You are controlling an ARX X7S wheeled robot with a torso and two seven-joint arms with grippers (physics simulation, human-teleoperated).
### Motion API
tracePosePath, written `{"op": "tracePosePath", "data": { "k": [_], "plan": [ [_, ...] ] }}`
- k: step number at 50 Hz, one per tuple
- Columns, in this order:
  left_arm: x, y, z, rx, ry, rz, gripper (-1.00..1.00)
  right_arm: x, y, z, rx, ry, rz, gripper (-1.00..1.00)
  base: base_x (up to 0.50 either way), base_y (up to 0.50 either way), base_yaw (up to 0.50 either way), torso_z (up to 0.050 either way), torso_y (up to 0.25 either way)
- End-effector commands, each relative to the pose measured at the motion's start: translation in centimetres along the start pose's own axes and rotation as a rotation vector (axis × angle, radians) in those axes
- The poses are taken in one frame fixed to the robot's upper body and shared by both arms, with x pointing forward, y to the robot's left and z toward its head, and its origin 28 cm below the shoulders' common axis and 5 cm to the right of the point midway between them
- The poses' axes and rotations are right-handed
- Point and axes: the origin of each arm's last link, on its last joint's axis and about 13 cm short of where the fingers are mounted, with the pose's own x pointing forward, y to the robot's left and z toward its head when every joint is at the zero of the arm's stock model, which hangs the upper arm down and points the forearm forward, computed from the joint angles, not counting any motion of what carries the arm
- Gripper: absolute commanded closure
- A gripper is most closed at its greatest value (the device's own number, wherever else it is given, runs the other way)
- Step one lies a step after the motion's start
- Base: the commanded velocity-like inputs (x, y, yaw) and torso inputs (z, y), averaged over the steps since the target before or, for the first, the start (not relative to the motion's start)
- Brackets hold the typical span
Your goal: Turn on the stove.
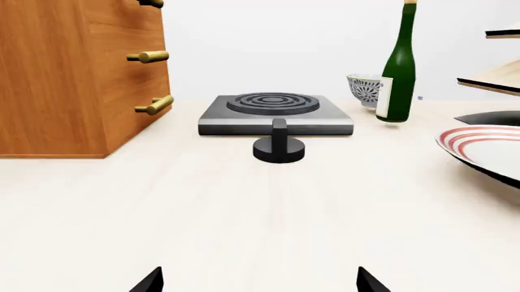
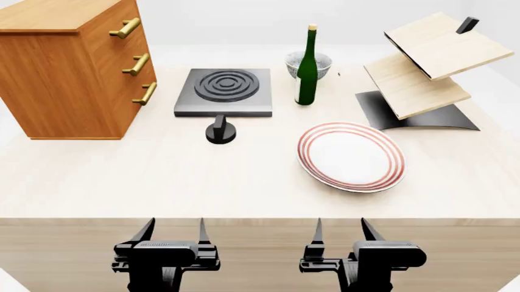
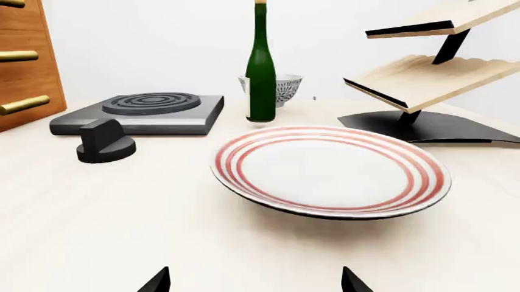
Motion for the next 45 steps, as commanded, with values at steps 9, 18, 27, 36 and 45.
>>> {"op": "tracePosePath", "data": {
  "k": [9,18,27,36,45],
  "plan": [
    [0.5,0.0,-0.8,0.013,0.102,0.028,-1.00,0.0,0.0,0.1,-0.040,-0.004,-0.023,-1.00,0.00,0.00,0.00,0.000,0.000],
    [1.5,0.5,6.4,-0.038,0.124,-0.016,-1.00,0.9,-0.5,5.2,0.025,0.057,-0.012,-1.00,0.00,0.00,0.00,0.000,0.000],
    [-0.7,1.2,15.6,-0.123,0.019,-0.053,-1.00,-1.4,-0.7,13.9,-0.009,-0.027,0.029,-1.00,0.00,0.00,0.00,0.000,0.000],
    [-1.4,1.5,16.4,-0.108,0.027,-0.077,-1.00,-2.4,-0.5,15.3,-0.044,-0.103,0.023,-1.00,0.00,0.00,0.00,0.000,0.000],
    [-1.4,1.6,15.7,-0.093,0.017,-0.083,-1.00,-2.3,-0.7,14.8,0.028,-0.109,0.015,-1.00,0.09,0.00,0.00,0.000,0.000]
  ]
}}
